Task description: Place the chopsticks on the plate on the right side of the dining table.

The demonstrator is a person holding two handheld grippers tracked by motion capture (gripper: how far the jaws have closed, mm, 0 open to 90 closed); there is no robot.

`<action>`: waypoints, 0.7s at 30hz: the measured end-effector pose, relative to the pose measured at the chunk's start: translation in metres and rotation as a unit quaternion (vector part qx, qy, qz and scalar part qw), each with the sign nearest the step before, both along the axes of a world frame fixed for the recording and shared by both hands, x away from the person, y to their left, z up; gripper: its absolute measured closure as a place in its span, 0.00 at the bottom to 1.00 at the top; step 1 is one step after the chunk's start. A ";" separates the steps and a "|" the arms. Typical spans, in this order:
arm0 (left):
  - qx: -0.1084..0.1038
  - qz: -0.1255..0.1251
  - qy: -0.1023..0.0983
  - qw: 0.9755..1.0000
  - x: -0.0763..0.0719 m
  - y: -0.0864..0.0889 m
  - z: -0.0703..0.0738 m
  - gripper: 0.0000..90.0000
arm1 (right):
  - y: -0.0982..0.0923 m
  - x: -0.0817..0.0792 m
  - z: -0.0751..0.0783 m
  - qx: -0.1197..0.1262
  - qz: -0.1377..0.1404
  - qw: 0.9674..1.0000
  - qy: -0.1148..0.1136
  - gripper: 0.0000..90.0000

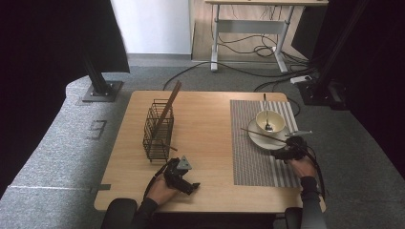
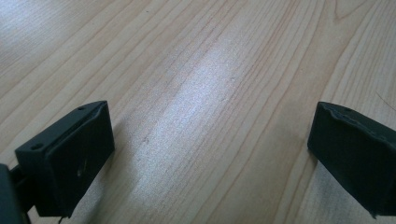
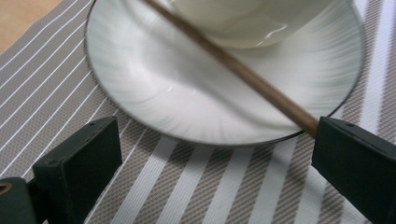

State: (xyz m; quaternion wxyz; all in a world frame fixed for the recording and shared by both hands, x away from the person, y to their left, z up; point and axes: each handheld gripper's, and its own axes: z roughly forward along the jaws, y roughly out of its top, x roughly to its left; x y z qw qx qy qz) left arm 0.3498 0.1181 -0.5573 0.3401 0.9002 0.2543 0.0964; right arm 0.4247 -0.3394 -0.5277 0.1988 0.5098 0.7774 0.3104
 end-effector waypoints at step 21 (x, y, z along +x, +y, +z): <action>0.001 0.000 0.001 1.000 0.000 0.000 0.000 0.00 | -0.004 0.011 -0.003 0.007 -0.049 0.998 -0.027 0.01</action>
